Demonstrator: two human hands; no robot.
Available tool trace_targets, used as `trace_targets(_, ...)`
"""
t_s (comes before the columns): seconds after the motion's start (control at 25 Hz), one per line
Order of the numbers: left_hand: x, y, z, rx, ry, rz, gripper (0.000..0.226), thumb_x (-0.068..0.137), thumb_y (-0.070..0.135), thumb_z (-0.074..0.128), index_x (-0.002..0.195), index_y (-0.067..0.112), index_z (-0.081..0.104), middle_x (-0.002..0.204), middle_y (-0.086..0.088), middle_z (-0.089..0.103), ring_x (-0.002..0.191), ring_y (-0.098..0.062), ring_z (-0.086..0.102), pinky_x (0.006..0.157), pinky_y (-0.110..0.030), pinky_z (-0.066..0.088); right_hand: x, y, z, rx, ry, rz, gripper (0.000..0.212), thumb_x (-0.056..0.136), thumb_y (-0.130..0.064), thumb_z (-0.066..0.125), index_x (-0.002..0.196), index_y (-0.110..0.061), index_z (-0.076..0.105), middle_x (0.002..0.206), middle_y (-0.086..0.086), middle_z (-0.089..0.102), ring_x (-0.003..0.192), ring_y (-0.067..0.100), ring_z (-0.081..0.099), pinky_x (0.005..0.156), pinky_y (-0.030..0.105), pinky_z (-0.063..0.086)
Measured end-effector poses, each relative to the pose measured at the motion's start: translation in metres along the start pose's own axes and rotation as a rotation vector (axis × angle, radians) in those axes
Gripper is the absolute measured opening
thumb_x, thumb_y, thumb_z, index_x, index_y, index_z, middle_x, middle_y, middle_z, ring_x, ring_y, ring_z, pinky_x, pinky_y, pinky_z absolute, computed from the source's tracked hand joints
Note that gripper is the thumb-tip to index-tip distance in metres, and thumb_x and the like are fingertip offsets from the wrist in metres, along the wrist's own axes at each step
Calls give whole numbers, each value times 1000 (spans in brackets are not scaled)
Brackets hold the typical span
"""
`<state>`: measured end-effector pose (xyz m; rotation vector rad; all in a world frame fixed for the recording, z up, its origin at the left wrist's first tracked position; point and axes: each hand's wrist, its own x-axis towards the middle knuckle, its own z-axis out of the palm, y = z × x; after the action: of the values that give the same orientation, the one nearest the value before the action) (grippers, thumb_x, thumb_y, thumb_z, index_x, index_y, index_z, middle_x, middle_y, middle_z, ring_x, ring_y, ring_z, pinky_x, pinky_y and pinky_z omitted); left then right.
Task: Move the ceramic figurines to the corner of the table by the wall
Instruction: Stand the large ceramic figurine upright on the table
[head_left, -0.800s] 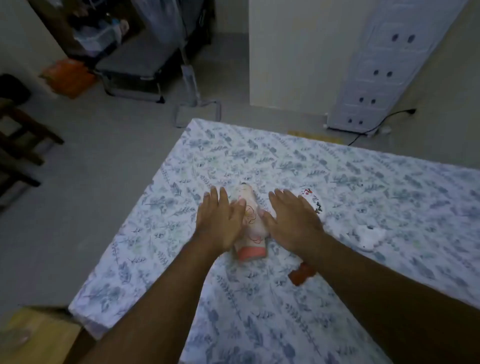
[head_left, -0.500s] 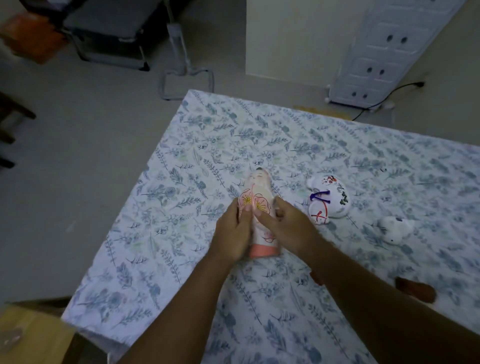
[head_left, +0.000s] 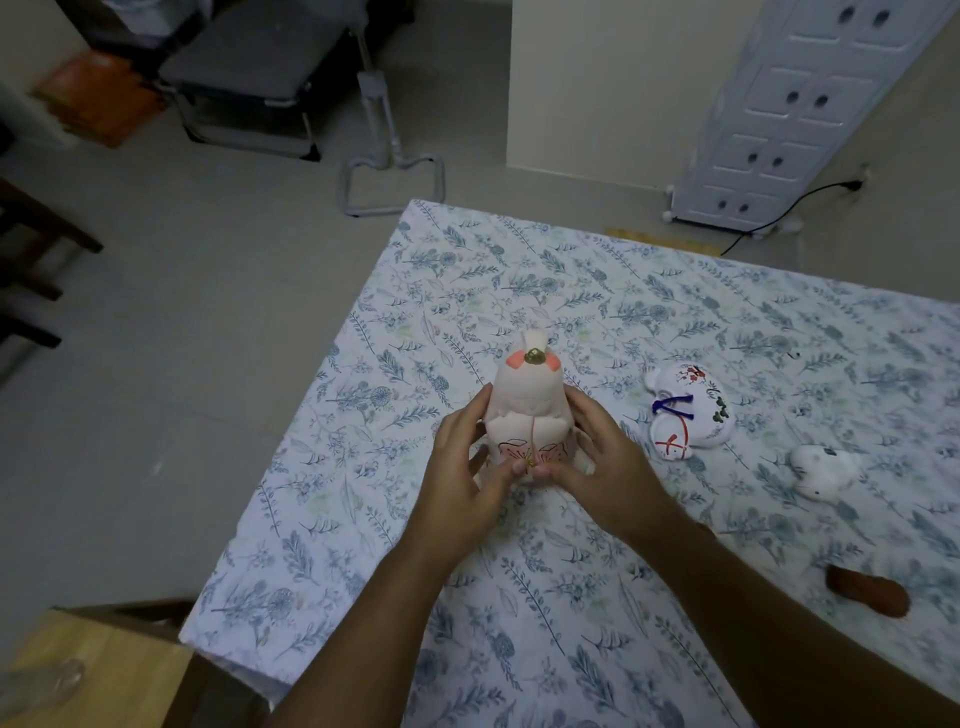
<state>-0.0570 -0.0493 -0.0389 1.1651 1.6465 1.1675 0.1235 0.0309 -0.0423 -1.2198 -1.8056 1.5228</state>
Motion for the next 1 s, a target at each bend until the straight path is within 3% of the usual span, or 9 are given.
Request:
trace_targets(0.12,-3,-1,11,51,-62,37,72,94,22,69,154,34,31,151,5,44,140,-18,43,109,-50,44,-11,12,-2,4,48,34,86,70,-31,90,139,-54,43,133,-28,62,126,-2,58,101,30,52)
trace_targets(0.32,-3,0,14,82,-79,54,73,96,22,66,155,34,26,154,6,43,141,-16,42,109,-50,44,-12,15,-5,9,19,31,84,73,-25,88,141,-48,44,131,-29,63,124,-6,59,98,14,49)
trace_targets(0.44,-10,8,18,77,-73,43,73,97,28,65,157,33,22,158,9,39,143,-9,38,113,-43,41,-16,4,-8,-57,11,6,79,78,-29,85,138,-56,42,128,-38,60,119,-16,56,89,6,47)
trace_targets(0.52,-25,15,28,161,15,3,78,97,40,63,159,30,16,162,11,28,147,-3,27,116,-31,32,-28,0,-17,-158,37,-52,72,83,-40,79,141,-56,40,136,-39,53,123,-19,48,92,3,41)
trace_targets(0.6,-51,23,45,245,170,-8,78,97,47,59,159,30,13,163,14,21,148,3,16,116,-24,22,-47,6,-33,-331,102,-67,70,89,-50,69,151,-37,39,151,-21,47,138,-2,40,110,19,35)
trace_targets(0.68,-81,36,73,304,225,56,72,100,47,53,158,31,14,166,12,17,150,1,10,119,-25,16,-74,18,-57,-487,166,-64,66,94,-50,62,152,-26,42,156,-6,46,145,11,36,115,29,29)
trace_targets(0.84,-115,58,147,411,94,129,68,100,48,47,159,26,20,167,6,16,152,-3,9,122,-26,13,-131,47,-111,-627,236,30,60,97,-46,59,151,-22,47,158,0,46,149,19,33,120,43,28)
trace_targets(1.0,-108,66,197,440,0,59,66,101,47,47,156,17,28,165,0,26,152,-13,17,121,-30,14,-159,71,-162,-681,323,130,57,98,-47,58,149,-23,50,157,3,47,147,22,36,116,45,31)
